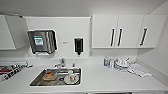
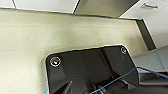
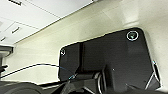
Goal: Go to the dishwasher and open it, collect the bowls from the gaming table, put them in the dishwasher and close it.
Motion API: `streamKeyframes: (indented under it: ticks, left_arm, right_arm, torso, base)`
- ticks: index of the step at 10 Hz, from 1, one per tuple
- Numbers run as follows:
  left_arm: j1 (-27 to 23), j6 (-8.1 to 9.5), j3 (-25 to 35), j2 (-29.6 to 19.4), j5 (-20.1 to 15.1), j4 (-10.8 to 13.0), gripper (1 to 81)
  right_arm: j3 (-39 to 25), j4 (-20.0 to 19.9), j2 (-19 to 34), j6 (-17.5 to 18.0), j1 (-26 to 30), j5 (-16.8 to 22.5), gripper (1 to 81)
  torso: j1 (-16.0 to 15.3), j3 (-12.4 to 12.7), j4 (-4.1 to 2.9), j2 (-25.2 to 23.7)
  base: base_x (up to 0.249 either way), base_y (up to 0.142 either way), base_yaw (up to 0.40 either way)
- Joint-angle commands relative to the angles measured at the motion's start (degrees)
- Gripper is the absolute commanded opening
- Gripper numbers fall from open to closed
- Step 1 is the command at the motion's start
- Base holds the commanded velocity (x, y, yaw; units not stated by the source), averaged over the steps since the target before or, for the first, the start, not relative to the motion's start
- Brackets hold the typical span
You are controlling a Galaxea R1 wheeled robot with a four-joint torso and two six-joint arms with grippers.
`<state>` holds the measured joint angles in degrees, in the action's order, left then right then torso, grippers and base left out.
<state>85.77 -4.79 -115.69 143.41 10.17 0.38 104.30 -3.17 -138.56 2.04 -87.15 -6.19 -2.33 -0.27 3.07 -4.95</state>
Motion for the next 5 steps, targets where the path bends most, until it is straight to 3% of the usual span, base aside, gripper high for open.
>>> streamKeyframes:
  ticks: [1,2,3,5]
  left_arm:
    - [-4.0,0.13,5.9,-6.4,-0.3,0.1,81.1]
    - [-4.2,0.3,8.7,-9.1,-0.3,0.1,81.1]
    - [-4.3,0.48,12.2,-12.2,0.8,0.1,81.1]
    - [-4.3,0.48,21.6,-20.1,3.4,0.4,81.1]
  right_arm:
    - [-12.3,-0.3,10.6,1.6,6.7,4.0,81.1]
    - [-15.2,-0.4,12.7,2.3,7.8,4.0,81.1]
    - [-17.7,-0.5,14.8,2.5,9.0,3.9,81.1]
    - [-21.9,-0.2,17.6,2.4,10.0,3.1,81.1]
  torso:
    - [-3.6,-5.2,0.0,-5.6]
    - [-4.7,-6.9,0.0,-7.3]
    - [-6.0,-3.5,0.0,-9.4]
    - [-8.2,-6.1,0.0,-13.0]
  base:
    - [0.0,0.0,0.0]
    - [0.0,0.0,0.0]
    - [0.0,0.0,0.0]
    - [0.0,0.0,0.0]
